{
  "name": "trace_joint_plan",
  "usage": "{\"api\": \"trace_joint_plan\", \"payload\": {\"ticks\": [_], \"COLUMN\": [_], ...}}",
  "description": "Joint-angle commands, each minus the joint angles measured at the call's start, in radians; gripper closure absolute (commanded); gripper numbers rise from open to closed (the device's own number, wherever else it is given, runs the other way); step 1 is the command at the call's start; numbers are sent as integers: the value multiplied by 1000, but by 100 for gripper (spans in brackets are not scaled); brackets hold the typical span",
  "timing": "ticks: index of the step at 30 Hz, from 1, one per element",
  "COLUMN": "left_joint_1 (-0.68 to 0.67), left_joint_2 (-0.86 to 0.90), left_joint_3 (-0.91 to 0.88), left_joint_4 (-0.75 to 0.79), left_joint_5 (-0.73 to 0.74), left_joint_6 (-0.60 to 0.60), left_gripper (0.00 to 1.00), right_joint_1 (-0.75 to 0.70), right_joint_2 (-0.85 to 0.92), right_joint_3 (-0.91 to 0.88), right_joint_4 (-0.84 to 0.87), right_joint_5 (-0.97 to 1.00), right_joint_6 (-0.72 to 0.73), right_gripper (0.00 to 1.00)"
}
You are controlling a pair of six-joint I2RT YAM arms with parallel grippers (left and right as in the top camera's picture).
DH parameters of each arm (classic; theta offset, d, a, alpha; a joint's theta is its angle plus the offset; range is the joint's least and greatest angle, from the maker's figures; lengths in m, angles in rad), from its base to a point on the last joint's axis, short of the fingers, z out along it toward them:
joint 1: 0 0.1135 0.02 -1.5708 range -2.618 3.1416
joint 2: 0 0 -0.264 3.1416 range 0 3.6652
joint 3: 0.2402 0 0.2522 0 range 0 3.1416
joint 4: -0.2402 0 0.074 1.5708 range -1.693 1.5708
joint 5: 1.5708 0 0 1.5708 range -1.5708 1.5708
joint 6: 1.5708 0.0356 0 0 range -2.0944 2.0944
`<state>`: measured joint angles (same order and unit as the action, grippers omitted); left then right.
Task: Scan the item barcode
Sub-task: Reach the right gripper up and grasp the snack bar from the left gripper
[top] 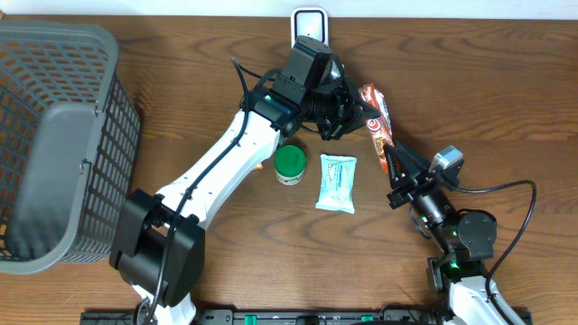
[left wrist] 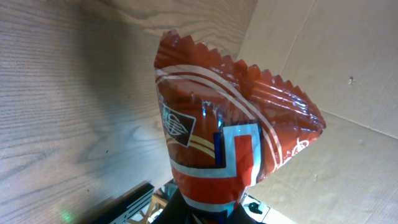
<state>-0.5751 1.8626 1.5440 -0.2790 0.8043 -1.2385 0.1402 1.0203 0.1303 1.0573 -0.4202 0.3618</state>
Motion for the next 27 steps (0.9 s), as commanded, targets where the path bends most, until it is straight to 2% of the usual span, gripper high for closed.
{"api": "trace_joint_plan", "payload": {"ticks": [1,3,5,6,7,8,9,14,27], "left_joint_1": [1,1,0,0,0,0,0,0,-16], "left_joint_2": [-7,-7,-7,-7,-7,-7,-7,-7,-7], "left_joint_3": [3,3,3,3,3,3,3,3,3], "left_joint_4": [5,5,5,5,5,5,5,5,5], "left_joint_5": [24,21,20,17,16,16,16,17,18], "left_joint_6": [-9,-8,-8,-9,-9,-9,-9,-9,-9], "left_gripper": [93,93,93,93,93,93,93,93,93], "right_joint_1": [-2,-2,-2,-2,-2,-2,-2,-2,-2], "right_joint_2": [1,1,1,1,1,1,1,1,2], "right_joint_3": [21,21,21,21,21,21,21,21,21], "right_joint_4": [2,2,0,-5,-7,-8,-13,-44,-58], "right_joint_5": [2,-5,-19,-33,-55,-76,-88,-70,12], "right_joint_6": [-22,-18,-13,-1,5,4,4,3,-19], "right_gripper": [93,99,99,90,62,51,47,45,47]}}
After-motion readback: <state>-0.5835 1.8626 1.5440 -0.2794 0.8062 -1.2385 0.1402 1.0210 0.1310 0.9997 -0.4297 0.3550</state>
